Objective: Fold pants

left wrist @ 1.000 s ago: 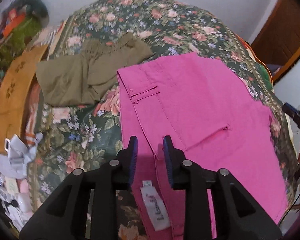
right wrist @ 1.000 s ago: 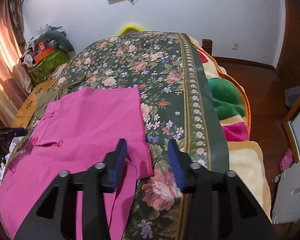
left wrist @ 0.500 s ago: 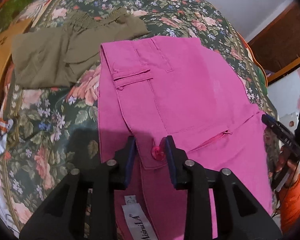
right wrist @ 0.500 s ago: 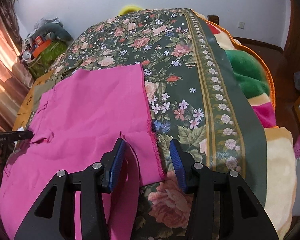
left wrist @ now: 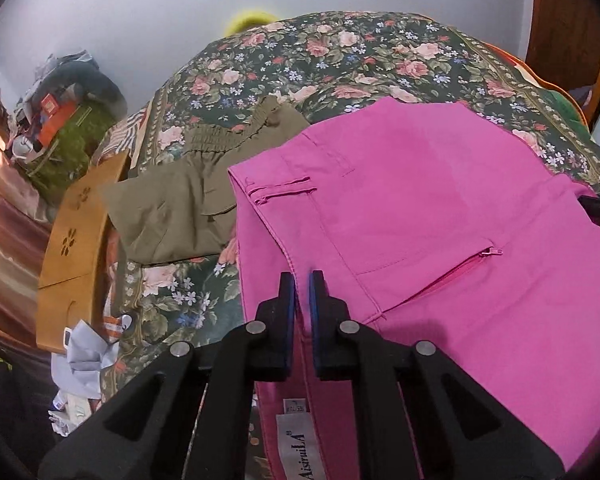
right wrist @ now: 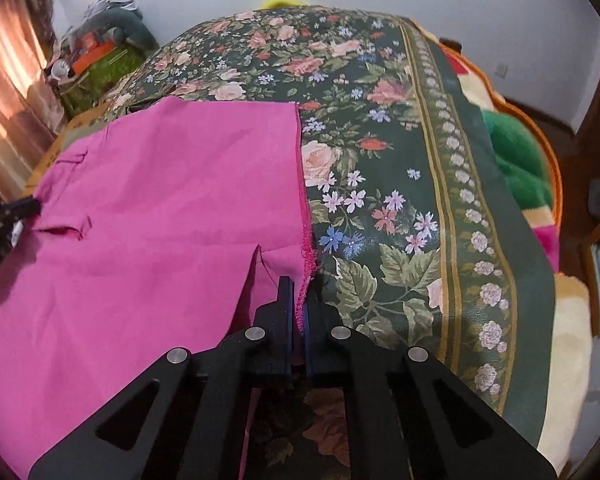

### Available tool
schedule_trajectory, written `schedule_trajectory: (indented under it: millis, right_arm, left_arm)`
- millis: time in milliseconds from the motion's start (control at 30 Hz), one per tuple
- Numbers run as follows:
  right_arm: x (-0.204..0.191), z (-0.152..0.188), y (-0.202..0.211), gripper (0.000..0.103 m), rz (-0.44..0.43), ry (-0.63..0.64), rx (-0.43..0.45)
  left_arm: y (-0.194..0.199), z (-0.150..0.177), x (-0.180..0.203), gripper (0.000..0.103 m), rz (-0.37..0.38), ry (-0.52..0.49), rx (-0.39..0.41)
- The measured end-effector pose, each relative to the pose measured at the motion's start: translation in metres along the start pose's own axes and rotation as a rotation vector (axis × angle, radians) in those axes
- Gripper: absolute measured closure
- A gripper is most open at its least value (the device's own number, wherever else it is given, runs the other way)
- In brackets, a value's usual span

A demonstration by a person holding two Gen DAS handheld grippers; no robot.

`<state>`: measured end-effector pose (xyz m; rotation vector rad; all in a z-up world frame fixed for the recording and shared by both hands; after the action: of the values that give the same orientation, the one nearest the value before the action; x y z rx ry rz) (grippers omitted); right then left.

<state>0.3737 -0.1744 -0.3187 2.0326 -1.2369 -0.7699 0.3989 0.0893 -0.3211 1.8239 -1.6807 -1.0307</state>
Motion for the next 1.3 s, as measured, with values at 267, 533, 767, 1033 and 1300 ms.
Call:
schedule_trajectory:
  millis: [267, 533, 767, 1033, 1300]
  right_arm:
    - [0.000, 0.003, -0.004, 0.101, 0.027, 0.026, -0.016]
    - [-0.003, 0.001, 0.002, 0.098, 0.036, 0.048, -0.033]
    - [0.002, -0.029, 0.039, 0.087, 0.095, 0.063, 0.100]
    - [-0.014, -0.090, 0.081, 0.041, 0.097, 0.105, 0.284]
    - [-0.026, -0.118, 0.045, 0.030, 0.044, 0.085, 0.266]
  left_arm:
    - [-0.018, 0.019, -0.011, 0.096, 0.018, 0.060, -0.089]
    - [-0.004, 0.018, -0.009, 0.095, 0.054, -0.014, -0.063]
    - [0.016, 0.001, -0.034, 0.052, 0.060, 0.059, -0.018]
    - [0.027, -0.041, -0.077, 0.032, 0.017, 0.163, 0.067]
    - [-0.001, -0.063, -0.085, 0.025, 0.021, 0.188, 0.058]
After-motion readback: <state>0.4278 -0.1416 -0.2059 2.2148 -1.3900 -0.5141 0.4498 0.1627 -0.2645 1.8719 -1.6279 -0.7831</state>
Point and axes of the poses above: each gripper's, at about its wrist camera, not at the fingertips, and y roughly against the way its jaws point, x to its right, z to its underside, the point moved 10 cm from there along -y, roughly the way its jaws point, and after that the axes turned 8 degrees about x, right-handed, at the moved point
